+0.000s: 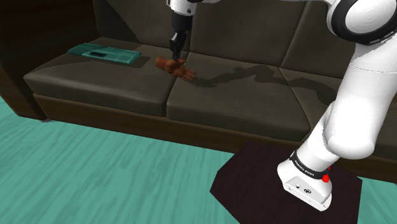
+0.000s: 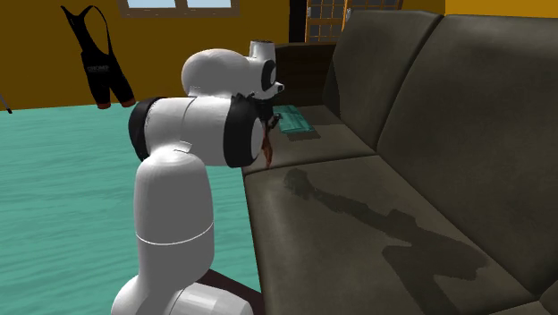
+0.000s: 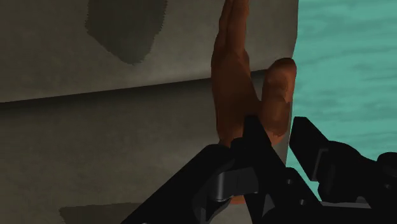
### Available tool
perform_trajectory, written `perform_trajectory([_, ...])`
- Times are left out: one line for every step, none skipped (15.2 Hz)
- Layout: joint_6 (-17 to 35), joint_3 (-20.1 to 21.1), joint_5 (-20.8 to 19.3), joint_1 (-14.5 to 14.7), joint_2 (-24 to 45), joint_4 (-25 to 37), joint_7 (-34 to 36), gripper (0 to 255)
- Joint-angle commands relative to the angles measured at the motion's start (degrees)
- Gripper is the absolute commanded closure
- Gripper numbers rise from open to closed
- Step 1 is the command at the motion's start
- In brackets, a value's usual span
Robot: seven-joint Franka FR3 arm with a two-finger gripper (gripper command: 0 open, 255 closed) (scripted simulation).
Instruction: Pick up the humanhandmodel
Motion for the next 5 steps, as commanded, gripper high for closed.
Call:
perform_trajectory([-1.43, 0.00, 0.00, -0.02, -0.17, 1.27, 0.03, 255])
perform_trajectory([-2.22, 0.00, -0.01, -0.01, -0.12, 2.10, 0.08, 255])
perform_trajectory([-3.01, 0.00, -0.03, 0.00, -0.07, 2.95, 0.12, 255])
perform_trajectory([-3.13, 0.00, -0.03, 0.00, -0.07, 3.06, 0.12, 255])
perform_trajectory([-3.13, 0.00, -0.03, 0.00, -0.06, 3.08, 0.12, 255])
